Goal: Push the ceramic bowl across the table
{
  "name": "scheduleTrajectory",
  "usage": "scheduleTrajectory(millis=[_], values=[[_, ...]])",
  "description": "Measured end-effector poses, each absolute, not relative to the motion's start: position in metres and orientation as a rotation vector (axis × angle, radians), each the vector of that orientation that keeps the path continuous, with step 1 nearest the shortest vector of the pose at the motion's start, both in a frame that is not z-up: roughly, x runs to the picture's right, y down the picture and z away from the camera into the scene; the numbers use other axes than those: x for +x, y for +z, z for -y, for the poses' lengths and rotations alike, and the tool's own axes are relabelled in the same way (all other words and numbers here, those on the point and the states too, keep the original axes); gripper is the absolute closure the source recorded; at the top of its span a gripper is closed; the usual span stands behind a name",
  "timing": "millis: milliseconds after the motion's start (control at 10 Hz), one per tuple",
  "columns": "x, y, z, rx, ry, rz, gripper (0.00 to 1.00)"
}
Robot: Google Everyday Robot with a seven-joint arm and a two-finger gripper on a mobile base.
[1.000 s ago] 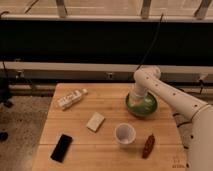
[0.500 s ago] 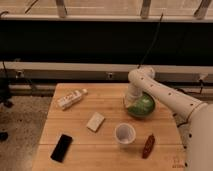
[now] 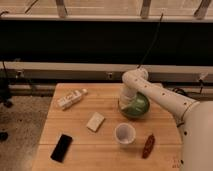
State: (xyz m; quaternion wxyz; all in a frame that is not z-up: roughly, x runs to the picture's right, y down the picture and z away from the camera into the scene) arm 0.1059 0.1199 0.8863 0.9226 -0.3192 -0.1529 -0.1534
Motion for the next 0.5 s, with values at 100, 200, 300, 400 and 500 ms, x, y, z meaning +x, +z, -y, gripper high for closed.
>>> scheduleTrajectory(millis=[100, 200, 300, 400, 500], values=[[0.101, 0.885, -0.121, -0.655, -0.327, 0.322, 0.82], [0.097, 0.882, -0.123, -0.654, -0.34, 0.331, 0.82], [0.092, 0.879, -0.126, -0.653, -0.357, 0.339, 0.82], [0.082, 0.875, -0.129, -0.651, -0.38, 0.352, 0.82], [0.077, 0.872, -0.131, -0.65, -0.394, 0.359, 0.82]])
